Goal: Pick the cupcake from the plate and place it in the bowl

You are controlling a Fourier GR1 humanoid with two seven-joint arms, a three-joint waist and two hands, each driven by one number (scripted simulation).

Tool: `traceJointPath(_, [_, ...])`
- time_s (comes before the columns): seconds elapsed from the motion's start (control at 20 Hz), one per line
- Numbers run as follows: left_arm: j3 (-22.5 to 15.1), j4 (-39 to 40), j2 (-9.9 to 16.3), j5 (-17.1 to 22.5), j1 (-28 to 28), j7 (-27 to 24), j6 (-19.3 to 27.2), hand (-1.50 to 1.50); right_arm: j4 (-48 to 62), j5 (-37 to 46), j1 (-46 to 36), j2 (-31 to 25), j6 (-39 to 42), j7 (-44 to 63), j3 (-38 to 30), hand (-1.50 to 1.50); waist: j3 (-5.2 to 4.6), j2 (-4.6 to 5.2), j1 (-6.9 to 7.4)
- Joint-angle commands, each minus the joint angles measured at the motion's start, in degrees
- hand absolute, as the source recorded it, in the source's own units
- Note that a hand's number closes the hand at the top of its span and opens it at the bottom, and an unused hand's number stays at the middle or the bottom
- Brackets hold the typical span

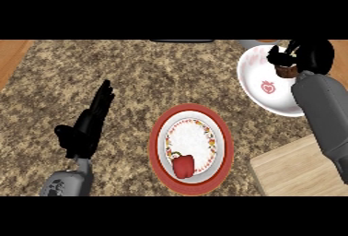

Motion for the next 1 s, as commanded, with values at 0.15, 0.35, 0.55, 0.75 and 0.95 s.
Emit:
traceJointPath(0.15, [-1.5, -1.4, -1.4, -0.9, 1.2, -0.1, 0.9, 0.00, 6.3, -11.1, 2.3, 1.1, 5.4, -14.9, -7.8, -1.50, 0.04, 0.08, 0.26])
traceJointPath(0.35, [0.2, -1.4, -0.2, -0.3, -3.5, 4.7, 0.8, 0.00, 7.6, -14.6, 2.8, 0.3, 3.8, -25.1, -11.6, -1.50, 0.06, 0.07, 0.15])
traceJointPath(0.55, [0.1, -0.5, 0.2, -0.3, 3.4, -1.7, -0.3, 0.00, 2.4, -17.9, 1.9, -1.3, 2.9, -29.1, -14.5, -1.50, -0.02, -0.23, -0.36])
traceJointPath(0.75, [0.5, -1.7, 0.1, 0.3, 1.4, 0.7, -0.2, 0.00, -1.5, -20.5, 3.4, -0.3, -0.7, -30.4, -16.9, -1.50, -0.04, -0.43, -0.88])
traceJointPath(0.95, [2.5, 2.3, 1.2, 1.2, -0.5, -1.3, -1.2, 0.00, -8.6, -25.6, 6.1, -1.2, 3.9, -27.0, -19.3, -1.50, -0.08, -0.63, -1.65])
